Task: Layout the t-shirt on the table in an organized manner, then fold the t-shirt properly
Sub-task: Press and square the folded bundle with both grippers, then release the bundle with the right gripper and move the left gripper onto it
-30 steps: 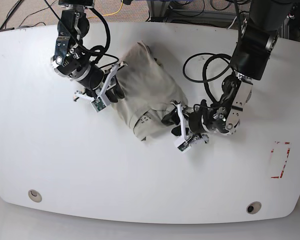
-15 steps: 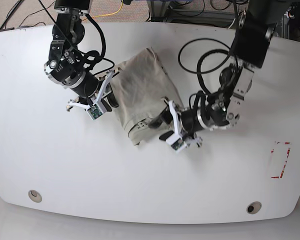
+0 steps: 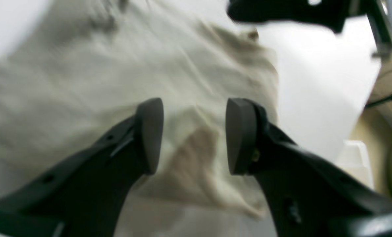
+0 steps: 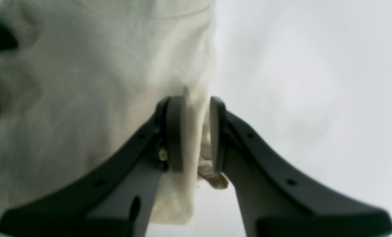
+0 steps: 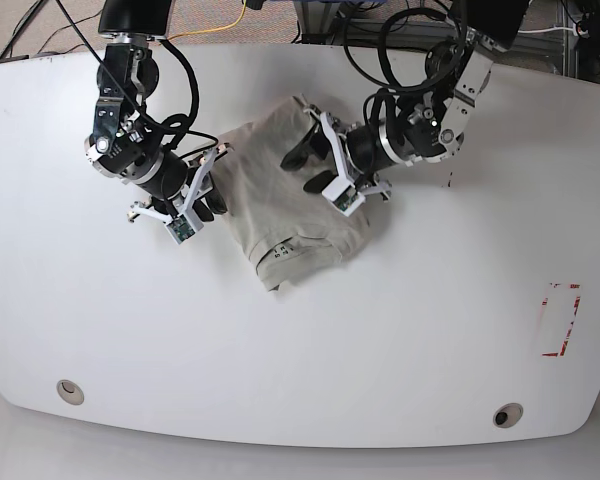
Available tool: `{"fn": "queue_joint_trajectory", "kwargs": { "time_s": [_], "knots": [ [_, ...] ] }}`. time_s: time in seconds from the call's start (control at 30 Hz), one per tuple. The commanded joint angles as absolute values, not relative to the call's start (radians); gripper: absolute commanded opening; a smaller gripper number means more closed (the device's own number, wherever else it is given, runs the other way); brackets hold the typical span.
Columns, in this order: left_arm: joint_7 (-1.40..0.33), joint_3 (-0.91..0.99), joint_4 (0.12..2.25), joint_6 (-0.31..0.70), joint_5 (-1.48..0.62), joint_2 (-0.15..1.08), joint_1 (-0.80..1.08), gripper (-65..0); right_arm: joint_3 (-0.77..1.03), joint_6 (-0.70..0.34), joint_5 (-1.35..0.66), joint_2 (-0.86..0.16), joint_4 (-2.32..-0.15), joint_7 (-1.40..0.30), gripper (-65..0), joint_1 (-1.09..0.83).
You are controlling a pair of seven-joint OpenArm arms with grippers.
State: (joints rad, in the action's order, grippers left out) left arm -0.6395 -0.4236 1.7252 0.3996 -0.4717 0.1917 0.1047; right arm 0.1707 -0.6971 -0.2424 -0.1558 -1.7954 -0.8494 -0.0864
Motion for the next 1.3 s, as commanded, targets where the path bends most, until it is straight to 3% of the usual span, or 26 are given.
{"fn": "queue_joint_trajectory", "kwargs": {
  "time_s": [0.0, 0.33, 0.6, 0.83, 1.27],
  "knots": [
    [-0.618, -0.423, 1.739, 0.401, -0.486, 0.191, 0.124, -36.4, 0.171, -0.698, -0.260, -0.166, -1.761, -0.788, -52.6, -0.084],
    [-0.615, -0.421, 1.623, 0.401, -0.486, 0.194, 0.101, -36.4, 0.171, -0.698, -0.260, -0.166, -1.606, -0.668, -52.6, -0.107],
    [-0.615, -0.420, 1.538, 0.401, -0.486, 0.255, 0.004, -36.4, 0.171, -0.698, -0.262, -0.157, -1.647, -0.647, -52.6, -0.170],
    [-0.615, -0.417, 1.540, 0.401, -0.487, 0.328, -0.016, -36.4, 0.171, -0.698, -0.260, -0.111, -1.710, -0.657, -52.6, -0.206],
    [-0.619, -0.311, 1.682, 0.403, -0.489, 0.329, 0.044, -36.4, 0.173, -0.698, -0.260, -0.082, -1.785, -0.670, -52.6, -0.208]
  ]
}}
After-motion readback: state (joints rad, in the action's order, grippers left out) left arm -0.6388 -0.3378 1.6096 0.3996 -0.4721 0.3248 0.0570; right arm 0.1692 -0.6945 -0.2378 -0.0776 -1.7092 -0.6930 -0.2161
